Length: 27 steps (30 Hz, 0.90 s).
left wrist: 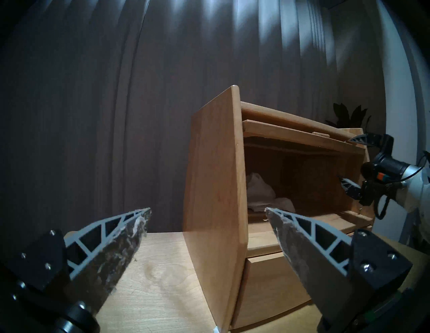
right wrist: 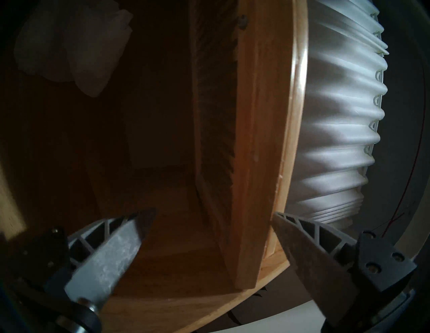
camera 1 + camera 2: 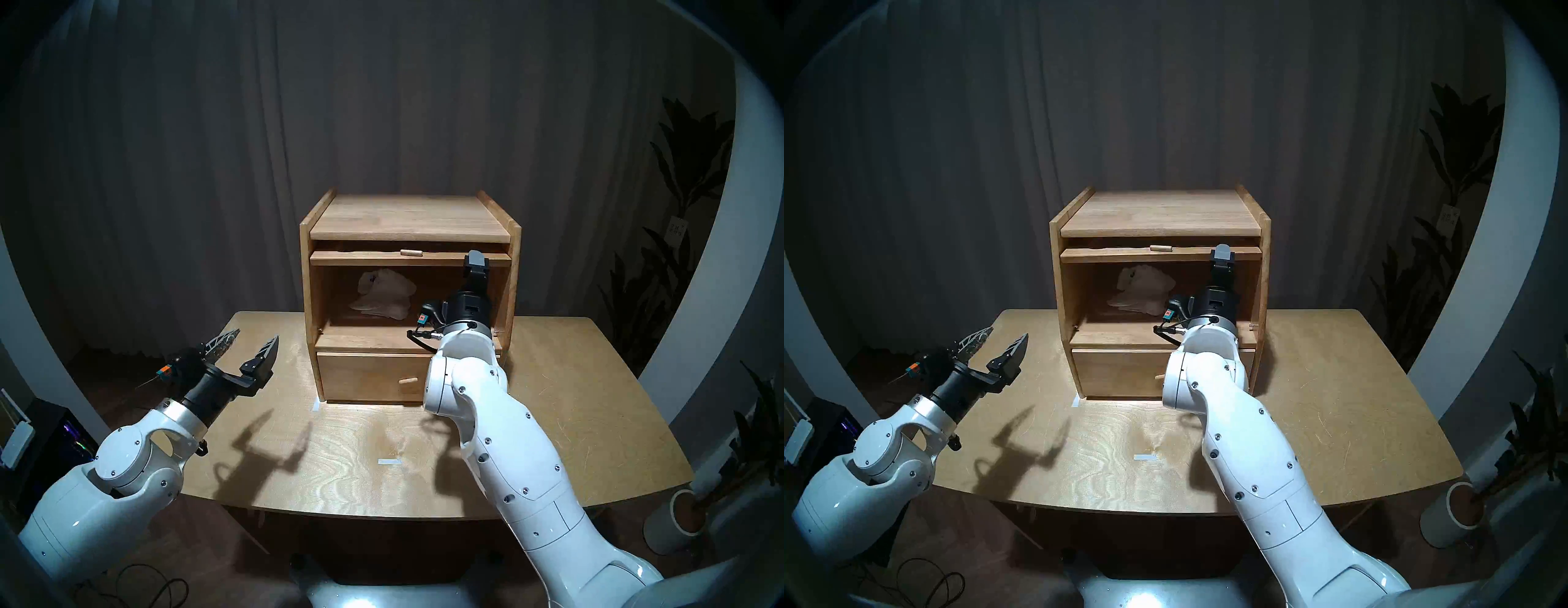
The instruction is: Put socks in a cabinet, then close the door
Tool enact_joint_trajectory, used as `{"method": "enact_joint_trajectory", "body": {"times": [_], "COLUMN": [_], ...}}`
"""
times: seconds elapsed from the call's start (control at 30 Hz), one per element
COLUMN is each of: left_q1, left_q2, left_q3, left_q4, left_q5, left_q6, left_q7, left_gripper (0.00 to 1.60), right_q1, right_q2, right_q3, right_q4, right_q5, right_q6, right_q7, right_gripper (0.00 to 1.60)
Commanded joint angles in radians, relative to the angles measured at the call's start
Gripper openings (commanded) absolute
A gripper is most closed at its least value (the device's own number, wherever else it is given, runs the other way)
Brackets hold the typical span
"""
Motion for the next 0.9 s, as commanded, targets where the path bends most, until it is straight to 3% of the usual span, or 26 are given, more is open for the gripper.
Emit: {"method": "enact_joint_trajectory", "body": {"times": [0.0,0.23,0.47,0.7,0.87], "left_q1": [0.032,0.043,0.044,0.045,0.045], "left_q2": [0.047,0.053,0.054,0.056,0.057], "left_q3": [-0.055,-0.079,-0.085,-0.087,-0.087], "left_q4": [0.015,0.042,0.053,0.056,0.057], "left_q5": [-0.089,-0.148,-0.17,-0.178,-0.18], "left_q6": [-0.023,-0.017,-0.013,-0.012,-0.013], "left_q7": [-0.122,-0.231,-0.271,-0.282,-0.284], "left_gripper": [1.6,1.6,1.6,1.6,1.6], "right_q1": [0.062,0.021,-0.001,0.013,0.053], "right_q2": [-0.043,-0.026,0.008,0.022,0.022], "right_q3": [-0.022,-0.029,0.005,0.053,0.051], "right_q4": [-0.011,-0.08,-0.128,-0.106,-0.066], "right_q5": [-0.02,0.055,0.104,0.184,0.229], "right_q6": [0.009,-0.045,-0.065,-0.117,-0.18], "right_q7": [0.047,0.068,0.07,0.023,-0.01], "right_gripper": [1.6,1.6,1.6,1.6,1.6]}}
